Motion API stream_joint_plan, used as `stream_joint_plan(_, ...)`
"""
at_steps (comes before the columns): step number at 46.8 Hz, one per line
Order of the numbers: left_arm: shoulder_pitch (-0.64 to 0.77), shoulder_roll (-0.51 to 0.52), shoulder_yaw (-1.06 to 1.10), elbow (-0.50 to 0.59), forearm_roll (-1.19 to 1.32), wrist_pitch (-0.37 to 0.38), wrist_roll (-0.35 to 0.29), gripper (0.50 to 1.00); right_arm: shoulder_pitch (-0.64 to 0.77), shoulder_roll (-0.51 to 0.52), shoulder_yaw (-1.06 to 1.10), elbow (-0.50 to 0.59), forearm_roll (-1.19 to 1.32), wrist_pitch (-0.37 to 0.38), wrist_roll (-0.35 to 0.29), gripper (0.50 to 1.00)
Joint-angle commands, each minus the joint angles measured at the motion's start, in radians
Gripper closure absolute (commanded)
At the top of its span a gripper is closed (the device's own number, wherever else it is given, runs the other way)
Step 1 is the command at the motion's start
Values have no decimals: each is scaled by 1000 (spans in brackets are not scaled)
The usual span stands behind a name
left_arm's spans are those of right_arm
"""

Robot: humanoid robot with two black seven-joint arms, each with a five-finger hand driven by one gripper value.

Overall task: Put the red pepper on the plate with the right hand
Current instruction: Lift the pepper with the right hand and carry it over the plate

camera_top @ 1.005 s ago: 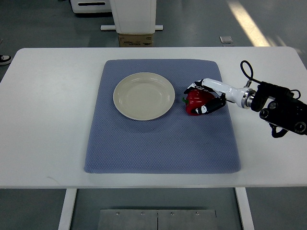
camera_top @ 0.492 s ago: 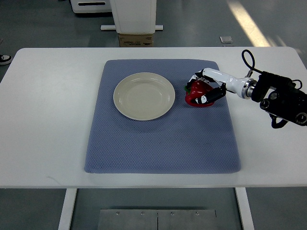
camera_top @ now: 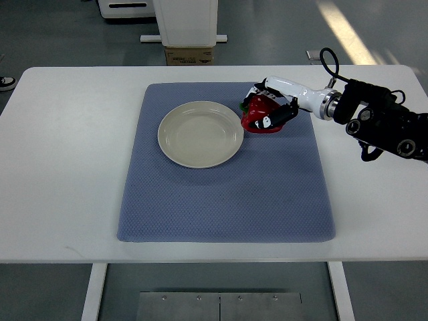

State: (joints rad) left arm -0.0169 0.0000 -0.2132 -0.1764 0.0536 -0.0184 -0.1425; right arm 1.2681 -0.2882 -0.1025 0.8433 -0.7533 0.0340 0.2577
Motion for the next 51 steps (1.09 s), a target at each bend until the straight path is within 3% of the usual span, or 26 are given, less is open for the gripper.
stream_joint_plan(1, 0, 0, 0, 0, 0, 0, 0, 500, 10, 23, 0, -1, 8, 0, -15, 1000)
stream_joint_plan(30, 0, 0, 0, 0, 0, 0, 0, 500, 45, 285, 0, -125, 52, -23, -97, 1000)
stream_joint_plan(51, 0, 0, 0, 0, 0, 0, 0, 500, -9, 288, 1, -187, 92, -55, -124, 1000)
